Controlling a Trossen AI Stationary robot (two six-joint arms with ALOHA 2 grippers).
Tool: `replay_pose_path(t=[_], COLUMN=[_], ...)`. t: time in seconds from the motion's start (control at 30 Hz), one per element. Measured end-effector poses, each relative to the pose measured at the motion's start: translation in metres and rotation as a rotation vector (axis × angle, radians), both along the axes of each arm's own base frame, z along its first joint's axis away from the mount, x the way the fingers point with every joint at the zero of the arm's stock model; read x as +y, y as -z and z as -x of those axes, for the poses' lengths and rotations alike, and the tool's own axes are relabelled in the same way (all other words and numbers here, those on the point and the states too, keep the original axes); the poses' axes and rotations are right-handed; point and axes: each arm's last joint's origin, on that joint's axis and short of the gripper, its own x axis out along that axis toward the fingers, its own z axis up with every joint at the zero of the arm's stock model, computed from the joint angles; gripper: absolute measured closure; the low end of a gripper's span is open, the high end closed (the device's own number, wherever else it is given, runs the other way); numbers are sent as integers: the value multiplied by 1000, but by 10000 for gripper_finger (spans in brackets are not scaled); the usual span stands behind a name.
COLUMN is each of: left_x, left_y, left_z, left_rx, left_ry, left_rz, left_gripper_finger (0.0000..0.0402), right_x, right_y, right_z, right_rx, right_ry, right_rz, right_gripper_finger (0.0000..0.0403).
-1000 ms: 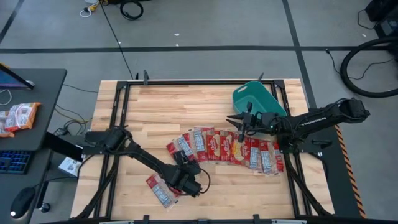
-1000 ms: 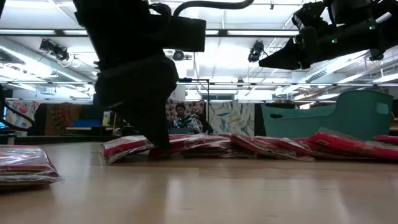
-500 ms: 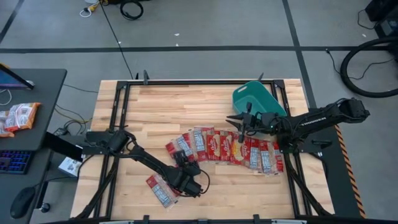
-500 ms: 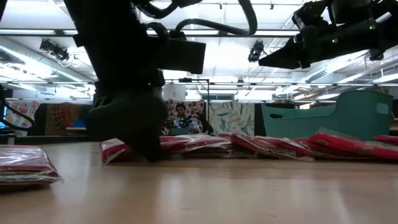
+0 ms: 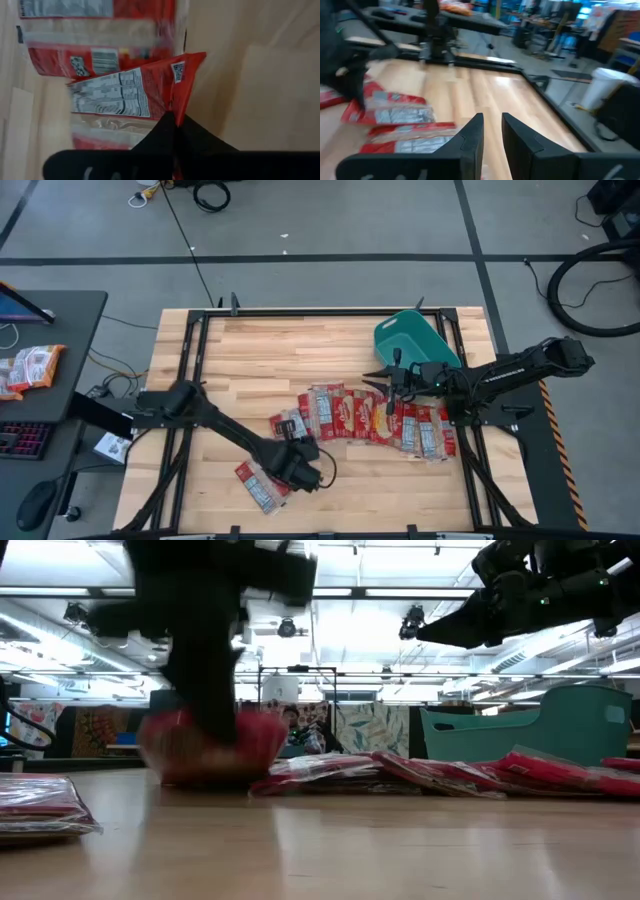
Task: Sort popcorn bags into baskets
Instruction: Put the red popcorn bag into the green bin
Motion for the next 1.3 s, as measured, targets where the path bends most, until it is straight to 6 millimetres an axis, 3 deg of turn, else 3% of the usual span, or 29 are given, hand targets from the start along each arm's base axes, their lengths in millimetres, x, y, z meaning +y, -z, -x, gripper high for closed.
replay_pose_path(t=[0.13, 0.37, 0.57, 0.7, 1.0, 1.3], left_x=[17, 49, 84, 108, 180, 241], left_y=[-40, -105, -137, -145, -152, -132], left_z=[4, 19, 19, 5, -25, -54], left_rx=[-54, -191, -319, -415, -619, -772], left_ry=[-17, 19, 50, 131, 233, 316], left_rz=[120, 255, 285, 300, 323, 386], left_gripper_finger=[391, 391, 391, 391, 391, 391], right_x=[5, 11, 14, 21, 50, 64], right_y=[3, 5, 5, 1, -33, -55], right_z=[0, 1, 2, 1, 1, 20], right_rx=[28, 64, 60, 53, 47, -11], right_ry=[-94, -114, -19, 8, 194, 382], right_rz=[-9, 45, 37, 65, 234, 270], right_gripper_finger=[329, 329, 329, 329, 329, 329])
